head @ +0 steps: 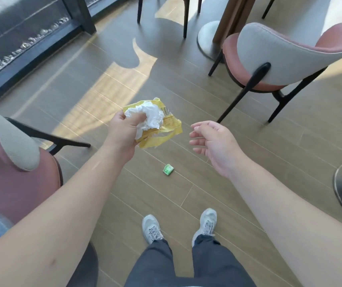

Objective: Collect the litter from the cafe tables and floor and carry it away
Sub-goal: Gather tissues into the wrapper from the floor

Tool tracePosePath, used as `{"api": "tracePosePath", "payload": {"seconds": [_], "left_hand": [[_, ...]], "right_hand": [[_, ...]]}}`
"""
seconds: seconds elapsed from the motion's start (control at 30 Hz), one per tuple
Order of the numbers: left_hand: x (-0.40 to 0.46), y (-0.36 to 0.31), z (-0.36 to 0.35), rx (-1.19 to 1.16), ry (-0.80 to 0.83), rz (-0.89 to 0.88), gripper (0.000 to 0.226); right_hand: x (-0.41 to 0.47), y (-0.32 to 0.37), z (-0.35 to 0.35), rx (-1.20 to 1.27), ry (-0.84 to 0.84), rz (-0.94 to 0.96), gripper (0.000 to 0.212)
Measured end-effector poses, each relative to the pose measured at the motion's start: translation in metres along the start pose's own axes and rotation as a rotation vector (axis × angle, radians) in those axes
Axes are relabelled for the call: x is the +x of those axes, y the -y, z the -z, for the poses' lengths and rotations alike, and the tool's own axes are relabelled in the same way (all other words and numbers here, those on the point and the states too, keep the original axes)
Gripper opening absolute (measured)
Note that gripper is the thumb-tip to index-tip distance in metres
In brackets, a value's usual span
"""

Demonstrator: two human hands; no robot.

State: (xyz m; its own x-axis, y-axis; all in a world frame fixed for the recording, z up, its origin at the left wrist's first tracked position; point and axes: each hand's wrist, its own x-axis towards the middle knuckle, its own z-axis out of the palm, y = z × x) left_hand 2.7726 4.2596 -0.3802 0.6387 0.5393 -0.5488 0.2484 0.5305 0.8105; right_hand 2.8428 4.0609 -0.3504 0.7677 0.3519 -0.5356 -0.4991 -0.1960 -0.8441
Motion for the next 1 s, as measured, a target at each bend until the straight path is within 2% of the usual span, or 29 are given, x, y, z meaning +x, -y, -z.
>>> {"api": "tracePosePath", "payload": {"seconds": [0.07,0.17,0.3,0.57,0.7,0.8,1.0], "left_hand": [[0.024,0.019,-0.001,0.02,-0.025,0.023,0.026],[0.063,0.057,-0.003,0.02,-0.078,0.052,0.041],[0.126,0.132,-0.001,0.021,-0.12,0.07,0.042],[0.27,0.337,0.046,-0.032,-0.258,0.144,0.034],[0.333,0.425,0.06,-0.083,-0.333,0.198,0.039],[0.373,0.473,0.071,-0.073,-0.335,0.197,0.029],[0.414,0.52,0.092,-0.043,-0.316,0.182,0.027]], "right_hand": [[0.032,-0.018,-0.001,-0.012,0.015,-0.024,0.014],[0.086,-0.058,0.0,-0.071,0.06,-0.054,0.015],[0.167,-0.137,0.008,-0.15,0.098,-0.079,0.012],[0.338,-0.37,0.014,-0.249,0.091,-0.251,0.009],[0.408,-0.48,0.003,-0.324,0.042,-0.314,0.004],[0.449,-0.548,-0.004,-0.498,0.039,-0.284,0.004],[0.502,-0.64,-0.005,-1.099,0.11,-0.179,0.04]]}}
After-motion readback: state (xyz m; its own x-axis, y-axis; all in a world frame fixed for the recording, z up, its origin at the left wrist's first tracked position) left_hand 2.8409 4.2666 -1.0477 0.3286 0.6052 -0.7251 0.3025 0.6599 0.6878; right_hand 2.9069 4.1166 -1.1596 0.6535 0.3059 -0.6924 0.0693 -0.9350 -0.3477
